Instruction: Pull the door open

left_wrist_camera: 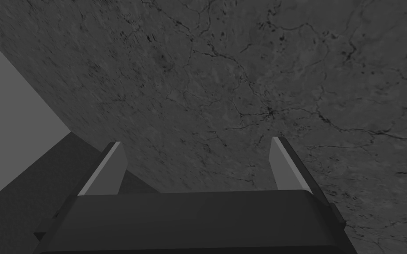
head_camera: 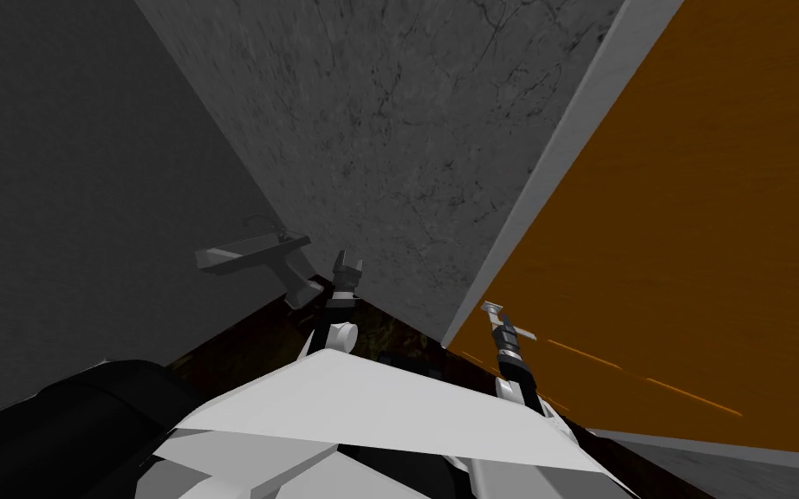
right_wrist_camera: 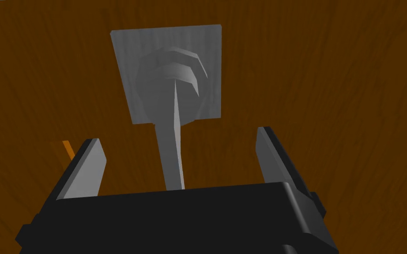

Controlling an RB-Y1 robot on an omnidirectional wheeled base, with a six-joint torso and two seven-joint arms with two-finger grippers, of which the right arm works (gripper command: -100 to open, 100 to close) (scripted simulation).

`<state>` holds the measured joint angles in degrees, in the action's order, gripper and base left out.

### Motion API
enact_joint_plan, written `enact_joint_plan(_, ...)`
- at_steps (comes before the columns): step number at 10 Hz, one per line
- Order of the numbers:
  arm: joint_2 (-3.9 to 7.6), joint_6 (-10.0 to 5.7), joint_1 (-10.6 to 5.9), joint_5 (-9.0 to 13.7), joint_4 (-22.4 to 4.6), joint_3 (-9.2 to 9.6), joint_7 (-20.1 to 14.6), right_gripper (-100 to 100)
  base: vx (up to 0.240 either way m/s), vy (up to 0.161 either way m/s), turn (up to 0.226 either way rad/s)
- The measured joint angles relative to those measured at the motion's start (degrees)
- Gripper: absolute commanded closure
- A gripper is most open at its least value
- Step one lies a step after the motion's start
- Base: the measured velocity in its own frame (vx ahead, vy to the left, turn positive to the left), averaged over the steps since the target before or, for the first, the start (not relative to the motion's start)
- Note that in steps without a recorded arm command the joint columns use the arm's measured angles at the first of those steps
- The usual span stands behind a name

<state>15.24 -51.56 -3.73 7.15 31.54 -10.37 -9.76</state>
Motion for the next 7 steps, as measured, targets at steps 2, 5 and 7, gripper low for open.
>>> enact_joint_plan(2, -0.04, 0.19, 0.03, 0.0, 0.3, 0.02, 0.1, 100, -0.025, 0.0, 0.001)
enact_joint_plan(5, -0.12, 0.38, 0.12, 0.0, 0.2, 0.08, 0.1, 100, -0.004, 0.0, 0.001)
enact_joint_plan(7, 0.21, 0.25, 0.09, -0.2, 0.3, 0.27, -0.2, 100, -0.147, -0.016, 0.081)
